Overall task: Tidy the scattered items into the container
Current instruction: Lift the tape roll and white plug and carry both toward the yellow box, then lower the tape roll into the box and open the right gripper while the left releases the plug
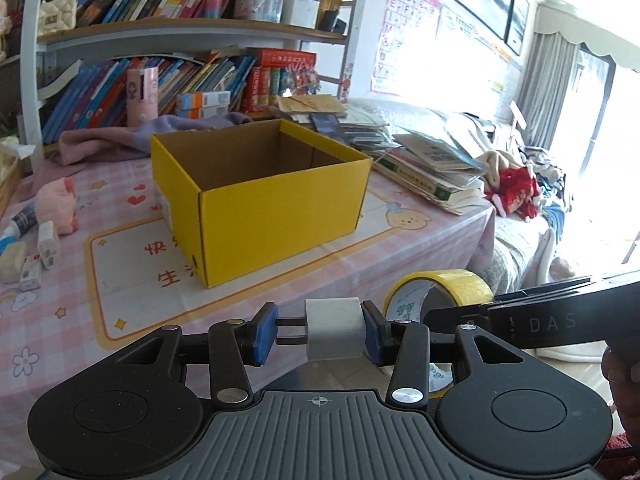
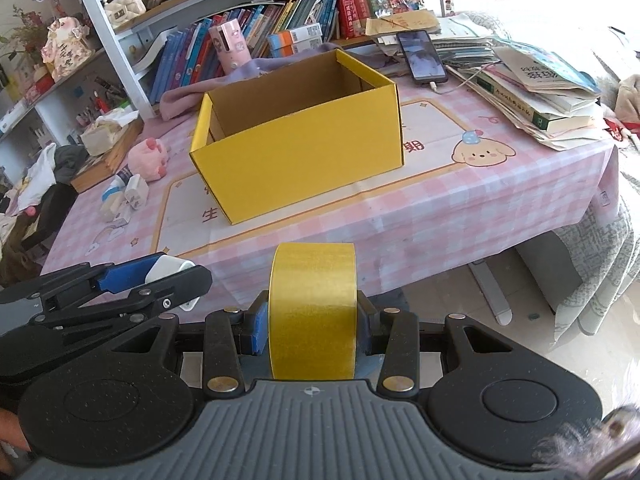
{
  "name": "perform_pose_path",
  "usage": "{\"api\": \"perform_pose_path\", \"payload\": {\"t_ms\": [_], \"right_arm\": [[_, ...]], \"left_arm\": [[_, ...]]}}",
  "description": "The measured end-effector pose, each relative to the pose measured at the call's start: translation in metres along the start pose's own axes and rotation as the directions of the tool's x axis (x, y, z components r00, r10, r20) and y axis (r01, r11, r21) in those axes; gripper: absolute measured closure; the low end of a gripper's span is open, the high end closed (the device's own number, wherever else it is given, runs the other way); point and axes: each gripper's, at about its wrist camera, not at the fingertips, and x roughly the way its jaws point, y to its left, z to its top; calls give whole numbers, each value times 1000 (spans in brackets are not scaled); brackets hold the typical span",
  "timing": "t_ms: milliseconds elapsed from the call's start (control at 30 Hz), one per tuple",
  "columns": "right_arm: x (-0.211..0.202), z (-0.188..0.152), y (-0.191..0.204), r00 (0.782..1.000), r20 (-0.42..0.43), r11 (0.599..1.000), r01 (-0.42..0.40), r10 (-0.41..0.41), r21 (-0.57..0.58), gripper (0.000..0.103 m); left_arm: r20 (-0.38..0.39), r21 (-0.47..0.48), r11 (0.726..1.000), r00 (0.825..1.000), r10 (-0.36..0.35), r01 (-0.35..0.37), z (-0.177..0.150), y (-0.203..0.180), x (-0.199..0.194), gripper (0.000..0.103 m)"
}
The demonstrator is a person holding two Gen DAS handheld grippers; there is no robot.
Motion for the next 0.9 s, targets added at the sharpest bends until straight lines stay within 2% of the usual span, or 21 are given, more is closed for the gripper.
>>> {"api": "perform_pose_path", "payload": {"t_ms": [367,567,667,900], "right_arm": [[-5,8,14,999,42,997,33,-30,-77,64],[-8,13,6,995,81,997,69,-66,-34,64],[-6,20,9,992,108,997,65,-59,-52,64],[4,54,22,983,186,988,20,10,-155,64]], "left_arm": [[67,27,999,997,-38,37,16,0,-1,60],[84,86,994,994,-76,69,20,-11,0,60],[105,95,994,993,-58,48,26,-8,-2,60],[179,27,999,984,18,-23,64,22,-5,60]]}}
